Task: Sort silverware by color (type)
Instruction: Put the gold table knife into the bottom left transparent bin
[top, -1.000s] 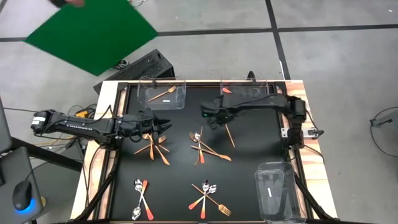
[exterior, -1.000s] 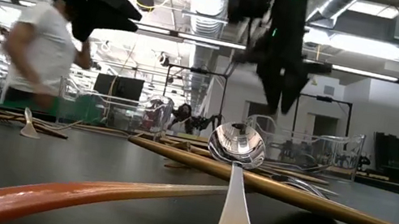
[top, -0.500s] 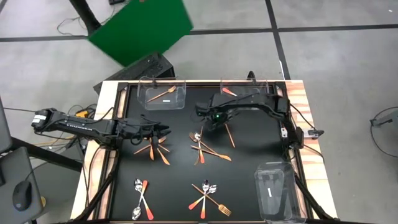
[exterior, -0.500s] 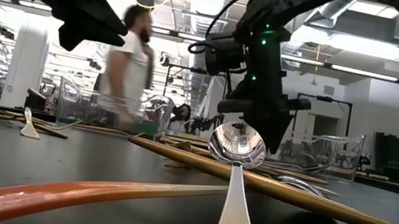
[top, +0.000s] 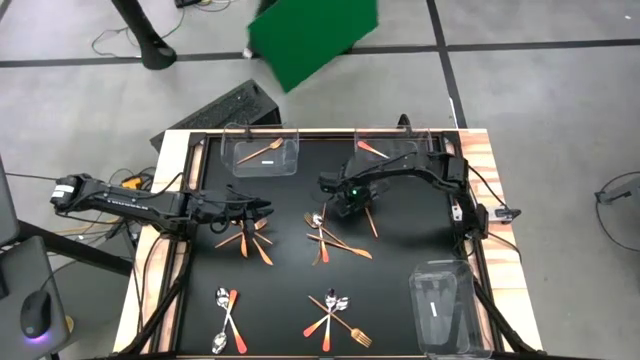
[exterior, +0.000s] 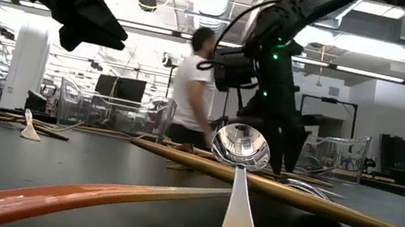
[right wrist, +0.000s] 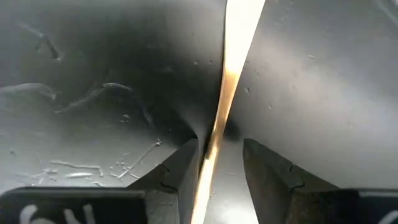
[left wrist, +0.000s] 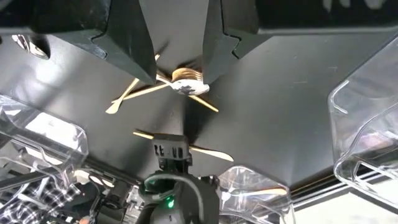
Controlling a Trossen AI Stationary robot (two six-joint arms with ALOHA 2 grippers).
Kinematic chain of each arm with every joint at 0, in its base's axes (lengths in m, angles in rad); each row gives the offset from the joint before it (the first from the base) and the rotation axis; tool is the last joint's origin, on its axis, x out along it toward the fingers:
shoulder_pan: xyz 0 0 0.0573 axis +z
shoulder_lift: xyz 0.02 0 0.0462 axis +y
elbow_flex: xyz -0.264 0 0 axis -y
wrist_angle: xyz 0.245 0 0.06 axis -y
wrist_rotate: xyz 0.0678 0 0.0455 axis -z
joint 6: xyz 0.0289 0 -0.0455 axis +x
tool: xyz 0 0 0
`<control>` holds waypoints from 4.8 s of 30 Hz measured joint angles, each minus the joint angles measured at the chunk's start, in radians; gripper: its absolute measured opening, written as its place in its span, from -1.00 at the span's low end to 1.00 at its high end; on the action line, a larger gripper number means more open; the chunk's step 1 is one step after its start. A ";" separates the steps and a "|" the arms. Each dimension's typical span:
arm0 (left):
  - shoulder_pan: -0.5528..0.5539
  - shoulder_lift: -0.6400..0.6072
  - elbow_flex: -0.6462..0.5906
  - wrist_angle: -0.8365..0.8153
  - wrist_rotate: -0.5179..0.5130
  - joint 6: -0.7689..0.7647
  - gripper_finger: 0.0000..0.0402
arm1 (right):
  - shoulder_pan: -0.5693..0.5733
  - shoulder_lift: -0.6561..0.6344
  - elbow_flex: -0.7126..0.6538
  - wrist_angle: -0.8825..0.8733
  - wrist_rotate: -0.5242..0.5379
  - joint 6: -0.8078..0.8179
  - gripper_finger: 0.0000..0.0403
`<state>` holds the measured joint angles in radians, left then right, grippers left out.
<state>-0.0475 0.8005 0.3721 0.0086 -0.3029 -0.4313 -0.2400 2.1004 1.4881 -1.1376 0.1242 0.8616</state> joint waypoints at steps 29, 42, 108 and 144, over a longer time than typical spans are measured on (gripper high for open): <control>0.006 0.000 0.000 -0.002 -0.069 0.049 -0.41 | -0.020 -0.209 -0.079 0.116 -0.147 -0.211 -0.98; 0.014 0.000 0.000 0.004 -0.143 0.093 -0.41 | 0.182 -0.644 -0.076 -0.171 -0.118 -0.005 -0.99; 0.098 0.000 0.000 -0.110 -0.075 0.070 -0.41 | 0.079 -0.115 -0.142 0.170 -0.056 0.110 -0.14; 0.119 0.000 0.000 -0.153 -0.080 0.130 -0.41 | 0.026 -0.213 -0.271 0.440 -0.094 0.241 -0.21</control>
<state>0.0719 0.8005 0.3721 -0.1448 -0.3828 -0.3008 -0.2137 1.8874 1.2167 -0.6977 0.0301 1.1026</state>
